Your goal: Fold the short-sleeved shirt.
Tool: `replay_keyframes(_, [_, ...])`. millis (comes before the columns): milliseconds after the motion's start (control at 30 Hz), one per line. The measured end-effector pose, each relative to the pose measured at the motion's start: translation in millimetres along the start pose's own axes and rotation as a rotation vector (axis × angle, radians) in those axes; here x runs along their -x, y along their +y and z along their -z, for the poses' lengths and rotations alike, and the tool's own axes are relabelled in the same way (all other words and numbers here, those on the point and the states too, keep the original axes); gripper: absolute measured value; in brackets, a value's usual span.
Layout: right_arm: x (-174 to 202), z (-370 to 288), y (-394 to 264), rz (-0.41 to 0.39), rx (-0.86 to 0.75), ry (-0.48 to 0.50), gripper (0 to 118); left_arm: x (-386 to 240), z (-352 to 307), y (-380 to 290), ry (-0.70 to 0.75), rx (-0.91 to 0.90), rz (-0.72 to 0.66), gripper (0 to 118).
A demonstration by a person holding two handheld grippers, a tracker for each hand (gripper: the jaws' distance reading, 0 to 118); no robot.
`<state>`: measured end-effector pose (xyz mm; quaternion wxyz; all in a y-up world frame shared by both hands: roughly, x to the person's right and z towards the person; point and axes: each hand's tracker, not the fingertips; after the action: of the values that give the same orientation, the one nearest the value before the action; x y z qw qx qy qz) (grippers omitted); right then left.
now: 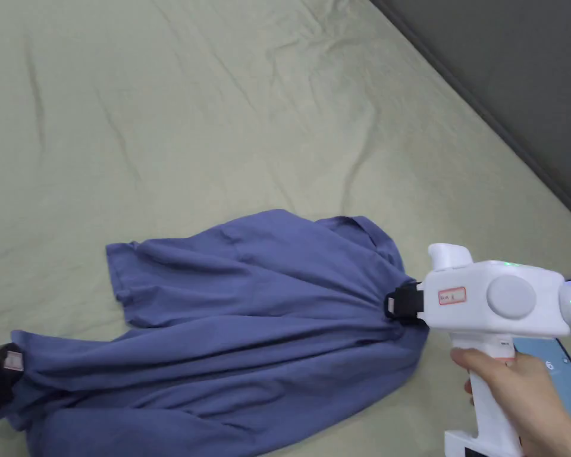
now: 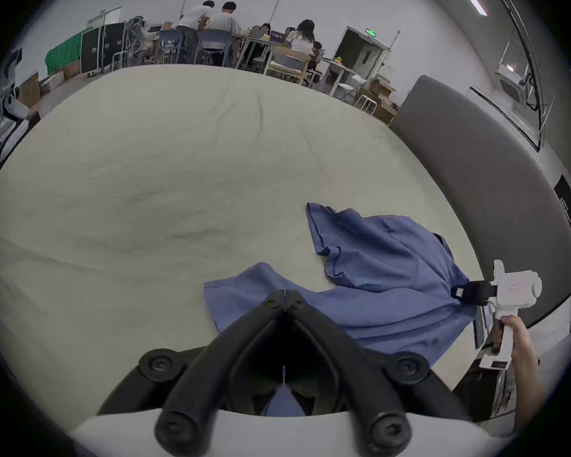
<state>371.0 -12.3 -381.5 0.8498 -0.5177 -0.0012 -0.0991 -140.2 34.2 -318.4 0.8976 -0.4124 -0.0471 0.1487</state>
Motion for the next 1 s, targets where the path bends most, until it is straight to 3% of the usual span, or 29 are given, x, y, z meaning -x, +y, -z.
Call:
replay_keyframes(67, [21, -17, -8, -0.13, -0.074, -0.06, 10, 3, -5, 0, -0.015, -0.011, -0.019, 0])
replay_keyframes(100, [30, -30, -11, -0.141, -0.114, -0.061, 10, 11, -7, 2, -0.045, -0.033, -0.042, 0])
replay_keyframes(233, [61, -90, -2, -0.103, -0.303, 0.093, 10, 3, -48, 20, -0.065, -0.143, -0.048, 0])
replay_keyframes(600, [153, -251, 59, -0.215, -0.735, 0.305, 10, -29, -209, 132, -0.127, -0.543, 0.111, 0])
replay_keyframes(833, [204, -293, 176, -0.232, -0.831, 0.344, 10, -32, -247, 257, -0.08, -0.643, 0.185, 0])
replay_keyframes(1000, [246, -290, 270, -0.199, -0.856, 0.325, 10, -16, -237, 353, -0.035, -0.658, 0.107, 0])
